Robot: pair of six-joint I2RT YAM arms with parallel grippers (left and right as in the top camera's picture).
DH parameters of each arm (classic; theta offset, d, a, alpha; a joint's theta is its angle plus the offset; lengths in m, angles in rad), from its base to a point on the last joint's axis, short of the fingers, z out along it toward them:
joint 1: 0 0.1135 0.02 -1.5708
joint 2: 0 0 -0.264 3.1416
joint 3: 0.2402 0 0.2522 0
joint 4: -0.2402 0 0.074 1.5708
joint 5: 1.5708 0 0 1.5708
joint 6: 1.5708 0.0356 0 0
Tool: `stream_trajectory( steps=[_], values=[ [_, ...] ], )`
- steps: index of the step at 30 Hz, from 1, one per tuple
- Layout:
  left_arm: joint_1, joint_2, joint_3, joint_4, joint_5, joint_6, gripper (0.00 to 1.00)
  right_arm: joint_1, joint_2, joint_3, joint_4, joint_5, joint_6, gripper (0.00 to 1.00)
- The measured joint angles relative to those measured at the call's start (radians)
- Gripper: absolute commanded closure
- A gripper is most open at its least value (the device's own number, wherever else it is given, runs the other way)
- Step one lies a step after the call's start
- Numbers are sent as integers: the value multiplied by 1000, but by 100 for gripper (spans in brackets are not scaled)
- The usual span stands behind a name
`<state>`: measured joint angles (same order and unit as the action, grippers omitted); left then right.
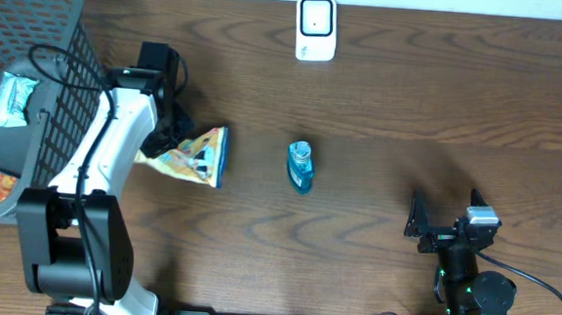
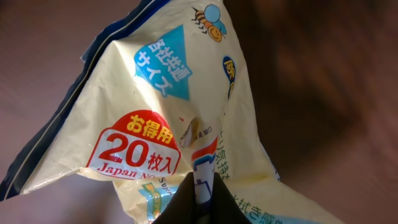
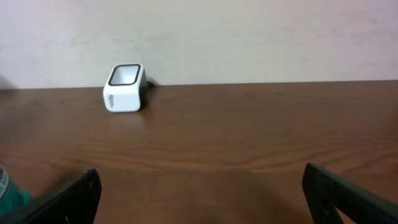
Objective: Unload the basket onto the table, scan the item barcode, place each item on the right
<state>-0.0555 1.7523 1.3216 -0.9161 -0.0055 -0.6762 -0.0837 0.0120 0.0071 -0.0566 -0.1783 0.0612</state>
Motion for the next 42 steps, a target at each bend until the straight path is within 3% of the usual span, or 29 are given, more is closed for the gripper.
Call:
stream_trajectory(
  steps=[11, 16, 26, 33, 39, 42],
  values=[
    [-114, 0, 0, 134, 69, 145, 91, 0, 0, 0, 0, 0, 0, 1],
    [-124, 0, 0, 127, 58, 180, 40, 0, 0, 0, 0, 0, 0, 1],
    [-124, -3, 6, 66, 45, 203, 29, 0, 0, 0, 0, 0, 0, 1],
    [-124, -147, 93, 35, -101, 213, 1, 0, 0, 0, 0, 0, 0, 1],
    [-124, -381, 190, 123, -300, 212, 2, 0, 0, 0, 0, 0, 0, 1],
    [-124, -483, 224, 277, -417, 256, 2, 0, 0, 0, 0, 0, 0, 1]
  ],
)
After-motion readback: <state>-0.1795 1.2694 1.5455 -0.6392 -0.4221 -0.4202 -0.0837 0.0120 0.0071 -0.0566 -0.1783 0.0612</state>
